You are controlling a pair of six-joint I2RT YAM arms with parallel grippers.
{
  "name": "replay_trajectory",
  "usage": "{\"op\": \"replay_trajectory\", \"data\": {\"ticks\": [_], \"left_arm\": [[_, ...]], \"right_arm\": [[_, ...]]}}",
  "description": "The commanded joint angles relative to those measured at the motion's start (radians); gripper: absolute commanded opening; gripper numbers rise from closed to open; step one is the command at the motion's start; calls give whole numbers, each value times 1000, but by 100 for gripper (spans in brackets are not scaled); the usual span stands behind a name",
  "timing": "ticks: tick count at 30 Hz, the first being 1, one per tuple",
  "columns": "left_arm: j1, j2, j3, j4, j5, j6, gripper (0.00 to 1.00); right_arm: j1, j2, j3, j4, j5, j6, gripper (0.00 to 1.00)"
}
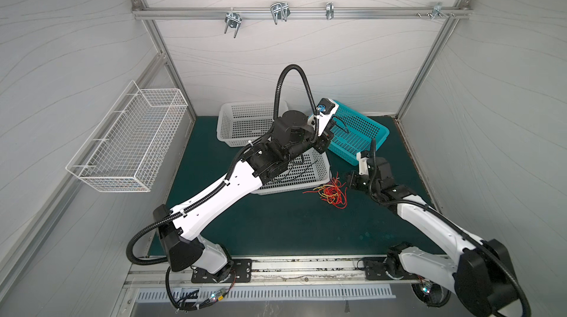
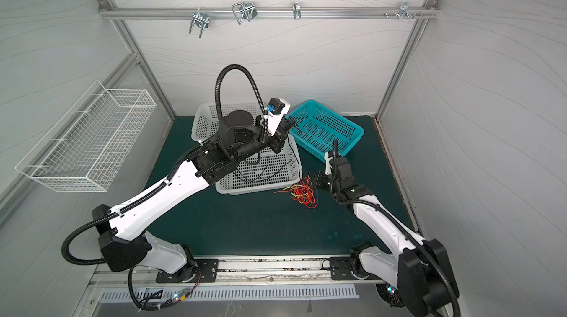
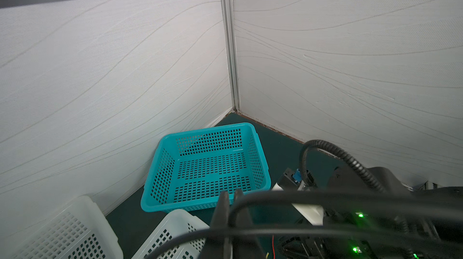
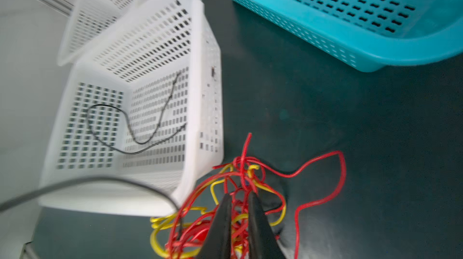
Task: Untangle and sort cables by color
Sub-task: Untie the cable.
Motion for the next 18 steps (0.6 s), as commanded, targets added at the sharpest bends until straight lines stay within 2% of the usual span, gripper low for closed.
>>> {"op": "replay_trajectory", "data": {"ticks": [1, 3, 7, 13, 18], "left_arm": [[-4, -15, 14, 29, -9, 25, 0], [-3, -14, 16, 28, -9, 23, 0], [-3, -18, 21, 31, -9, 25, 0], [-3, -40, 21, 27, -12, 37, 0], [-4, -72, 11, 42, -22, 42, 0]], "right_arm": [[35, -43, 18, -43, -100, -32, 27], [73, -31, 40, -74, -98, -48, 31], [144, 36, 65, -124, -21, -65, 32], [170, 96, 25, -120, 46, -16, 20], [172, 39, -19, -128, 94, -1, 16]]}}
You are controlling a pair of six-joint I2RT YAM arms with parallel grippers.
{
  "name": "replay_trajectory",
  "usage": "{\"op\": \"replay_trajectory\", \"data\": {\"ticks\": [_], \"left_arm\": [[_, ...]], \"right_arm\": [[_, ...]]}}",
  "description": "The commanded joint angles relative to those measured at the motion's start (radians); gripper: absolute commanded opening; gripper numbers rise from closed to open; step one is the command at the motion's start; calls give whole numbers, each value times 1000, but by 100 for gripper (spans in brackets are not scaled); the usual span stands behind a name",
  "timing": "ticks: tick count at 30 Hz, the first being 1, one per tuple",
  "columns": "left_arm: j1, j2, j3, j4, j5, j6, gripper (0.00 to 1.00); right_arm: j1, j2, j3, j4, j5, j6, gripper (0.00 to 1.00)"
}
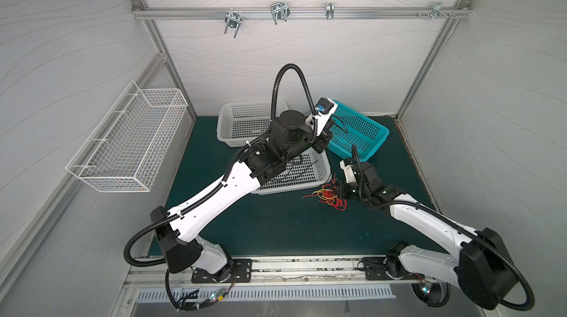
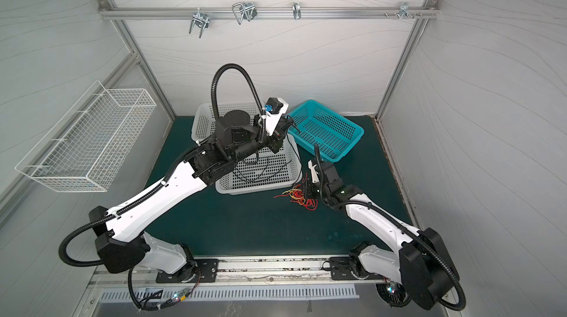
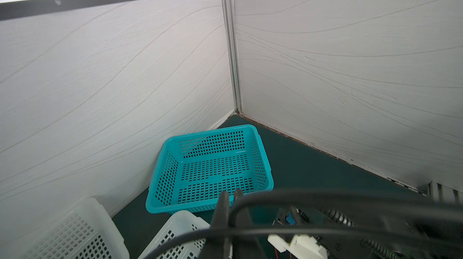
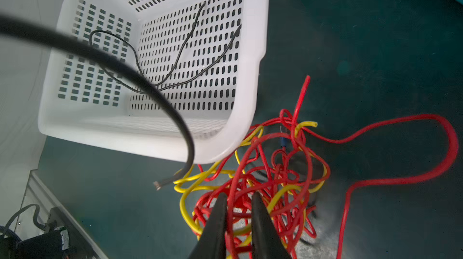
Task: Untangle and sort cables by color
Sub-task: Untie the cable, then place the cable into the container.
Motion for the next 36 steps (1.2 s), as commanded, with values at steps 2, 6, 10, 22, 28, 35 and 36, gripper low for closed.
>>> {"op": "replay_trajectory", "data": {"ticks": [2, 6, 10, 22, 28, 35, 36], "left_arm": [[-3, -59, 5, 50, -21, 29, 0], [-3, -73, -9, 58, -64, 54, 0], [6, -74, -33, 49, -158, 93, 0], [261, -5, -173, 10, -87, -75, 0], [279, 44, -320, -7, 51, -168, 0], [279, 158, -352, -174, 70, -212, 0], [278, 181, -340, -215, 64, -215, 0]], "right_arm": [[4, -56, -35, -78, 94, 18, 6], [3, -86, -43, -111, 159, 12, 0], [0, -93, -39, -118, 203, 26, 0], [0, -72, -16, -83, 216, 32, 0], [0, -74, 0, -82, 214, 29, 0], [1, -36, 19, -61, 198, 29, 0], [2, -29, 22, -60, 193, 30, 0]]}}
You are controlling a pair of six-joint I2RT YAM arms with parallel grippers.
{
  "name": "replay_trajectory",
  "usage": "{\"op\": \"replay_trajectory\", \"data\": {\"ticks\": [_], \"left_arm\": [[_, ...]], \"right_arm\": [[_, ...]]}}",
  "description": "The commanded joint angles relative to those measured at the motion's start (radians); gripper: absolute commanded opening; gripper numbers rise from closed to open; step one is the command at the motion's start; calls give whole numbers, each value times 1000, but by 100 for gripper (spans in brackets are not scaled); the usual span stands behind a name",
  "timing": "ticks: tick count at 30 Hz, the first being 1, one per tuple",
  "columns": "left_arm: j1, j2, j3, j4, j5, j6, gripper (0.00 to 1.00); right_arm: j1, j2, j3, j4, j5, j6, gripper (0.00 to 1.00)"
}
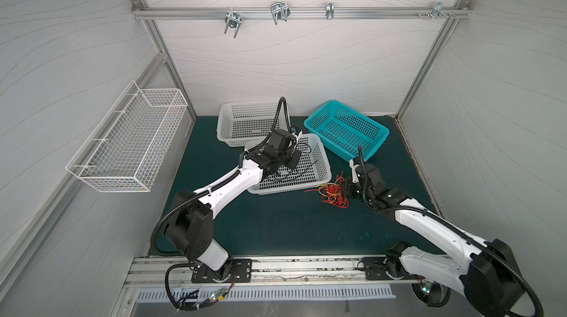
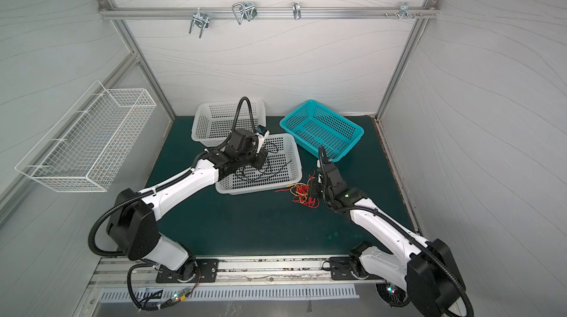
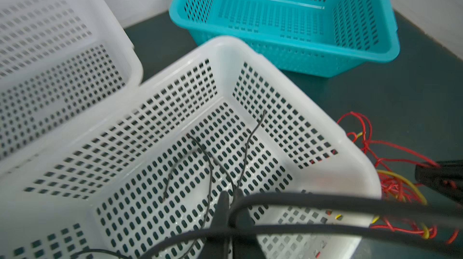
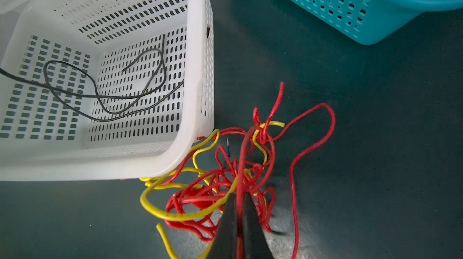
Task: Untangle and sort cables by color
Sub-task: Place the cable into the container.
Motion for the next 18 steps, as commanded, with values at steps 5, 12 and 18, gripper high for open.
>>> {"op": "replay_trajectory", "data": {"ticks": [5, 12, 18], "left_arm": [[1, 159, 101, -204, 44, -42, 0], [0, 256, 157, -265, 80, -58, 8], [-1, 238, 143, -238, 121, -55, 62]], "right_arm": [[2, 50, 26, 14, -15, 17, 1], [2, 48, 31, 10, -5, 19, 3], [1, 48, 33, 21, 10, 25, 6]]}}
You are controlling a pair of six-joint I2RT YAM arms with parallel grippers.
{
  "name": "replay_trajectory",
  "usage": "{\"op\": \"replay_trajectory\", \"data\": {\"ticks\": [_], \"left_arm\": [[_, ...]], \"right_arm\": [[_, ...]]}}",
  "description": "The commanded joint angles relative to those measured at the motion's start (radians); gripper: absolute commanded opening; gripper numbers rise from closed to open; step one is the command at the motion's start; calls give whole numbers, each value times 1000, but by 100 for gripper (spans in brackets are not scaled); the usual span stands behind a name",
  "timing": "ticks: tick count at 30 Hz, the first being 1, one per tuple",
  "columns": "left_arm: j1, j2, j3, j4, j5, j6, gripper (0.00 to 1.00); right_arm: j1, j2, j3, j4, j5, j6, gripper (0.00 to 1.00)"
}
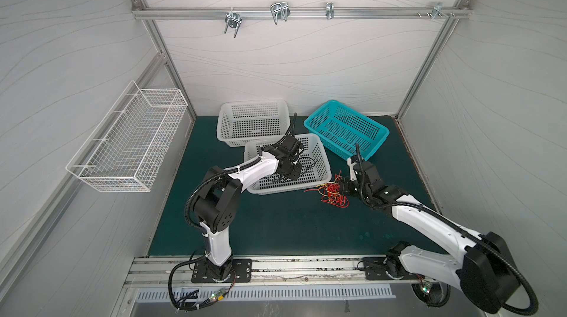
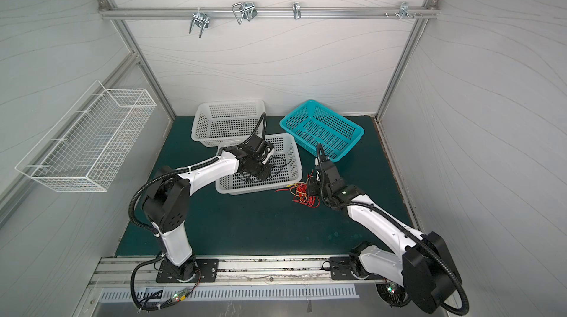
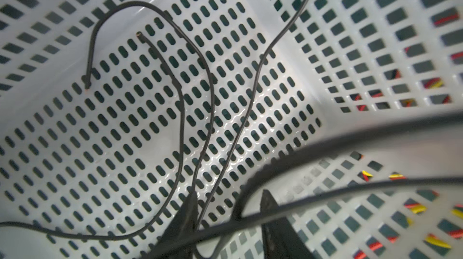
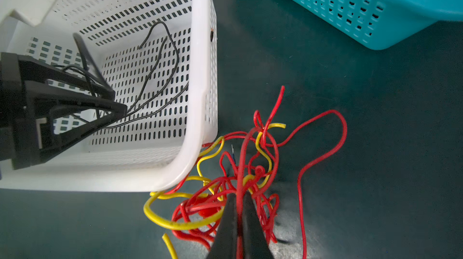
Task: Untangle and sort cables by color
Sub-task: Place the cable into the container.
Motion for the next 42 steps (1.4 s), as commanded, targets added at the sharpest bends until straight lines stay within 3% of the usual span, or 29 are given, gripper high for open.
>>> {"op": "replay_trajectory", "data": {"ticks": [1, 2, 3, 10, 18, 24, 27, 32, 42], "left_arm": [[-1, -15, 32, -2, 32, 1, 73], [-1, -19, 34, -3, 27, 3, 90], [-1, -21, 36, -7, 25, 7, 99], [-1, -49, 58, 1, -24, 11, 99], [3, -64, 135, -31, 173, 8, 99], [2, 11, 280, -265, -27, 5, 99], [2, 5, 274, -295, -103, 6, 99], [1, -78, 201, -227, -87, 4, 99], [2, -275, 41, 42, 119, -23, 100]], "right_arm": [[2, 10, 17, 1, 20, 19, 7], [2, 14, 19, 2, 22, 20, 7], [2, 17, 21, 4, 21, 21, 7], [1, 25, 41, -10, 40, 9, 8], [-1, 18, 48, -29, 70, 7, 10], [-5, 28, 55, -25, 72, -4, 10], [-4, 31, 56, -25, 74, -10, 10], [-5, 32, 56, -20, 73, -14, 9], [-7, 7, 46, -41, 84, -14, 0]]}}
